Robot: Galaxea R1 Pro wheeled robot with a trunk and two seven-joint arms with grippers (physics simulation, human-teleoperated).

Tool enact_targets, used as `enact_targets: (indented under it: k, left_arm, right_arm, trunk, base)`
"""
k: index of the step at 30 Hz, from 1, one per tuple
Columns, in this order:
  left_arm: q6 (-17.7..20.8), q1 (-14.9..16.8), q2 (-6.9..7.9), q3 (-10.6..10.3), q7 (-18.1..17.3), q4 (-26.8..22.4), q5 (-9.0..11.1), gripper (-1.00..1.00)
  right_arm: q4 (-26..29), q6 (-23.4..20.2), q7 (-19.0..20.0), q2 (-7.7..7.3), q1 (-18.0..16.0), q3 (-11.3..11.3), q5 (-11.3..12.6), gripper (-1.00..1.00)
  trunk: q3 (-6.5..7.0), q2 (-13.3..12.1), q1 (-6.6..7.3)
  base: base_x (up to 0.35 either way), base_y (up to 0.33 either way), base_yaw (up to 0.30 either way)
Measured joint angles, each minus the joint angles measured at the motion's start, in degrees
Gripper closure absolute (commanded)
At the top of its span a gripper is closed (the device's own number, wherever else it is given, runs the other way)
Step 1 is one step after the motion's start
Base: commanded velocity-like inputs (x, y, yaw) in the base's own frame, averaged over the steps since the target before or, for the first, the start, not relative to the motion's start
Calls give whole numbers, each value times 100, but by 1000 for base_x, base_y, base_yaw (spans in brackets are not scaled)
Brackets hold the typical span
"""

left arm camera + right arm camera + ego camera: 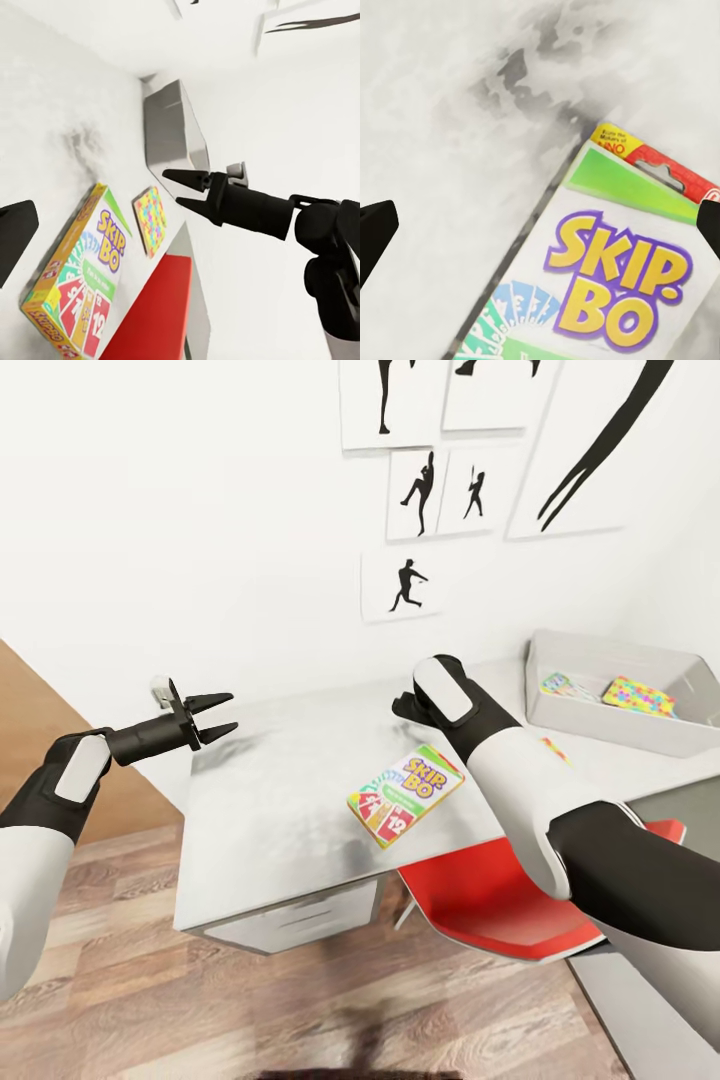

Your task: Put all the toys in the child's room - the three board games (two on the bed and one on the table), the two jigsaw puzzles on the table, and the tennis ball on the table - inside the toy box on the table in the child's room.

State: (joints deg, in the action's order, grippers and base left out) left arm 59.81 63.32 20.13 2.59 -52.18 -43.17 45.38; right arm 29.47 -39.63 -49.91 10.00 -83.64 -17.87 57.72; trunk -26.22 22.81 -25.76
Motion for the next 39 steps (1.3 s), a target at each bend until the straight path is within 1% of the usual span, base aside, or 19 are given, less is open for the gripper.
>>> enact_targets:
  k: [5,10,17,39]
  left_arm:
    - [0,0,0,-6,-1,0,0,-100]
    - [0,0,0,-16,-1,0,0,-100]
    - [0,0,0,-18,0,0,0,-100]
    - [0,0,0,-19,0,0,0,-100]
  right_arm:
    - [0,-19,0,0,-148,-9,-3,-100]
    - [-1,-37,0,0,-369,-16,-4,-100]
    - [-4,-46,0,0,-544,-18,-40,-100]
    - [-36,-49,0,0,-595,-27,-51,-100]
  trunk:
    - [-47,0,0]
    - [-93,1,0]
    - [-159,0,0]
    - [-364,0,0]
  base:
    - [0,0,0]
    - [0,0,0]
    - [0,0,0]
    - [0,0,0]
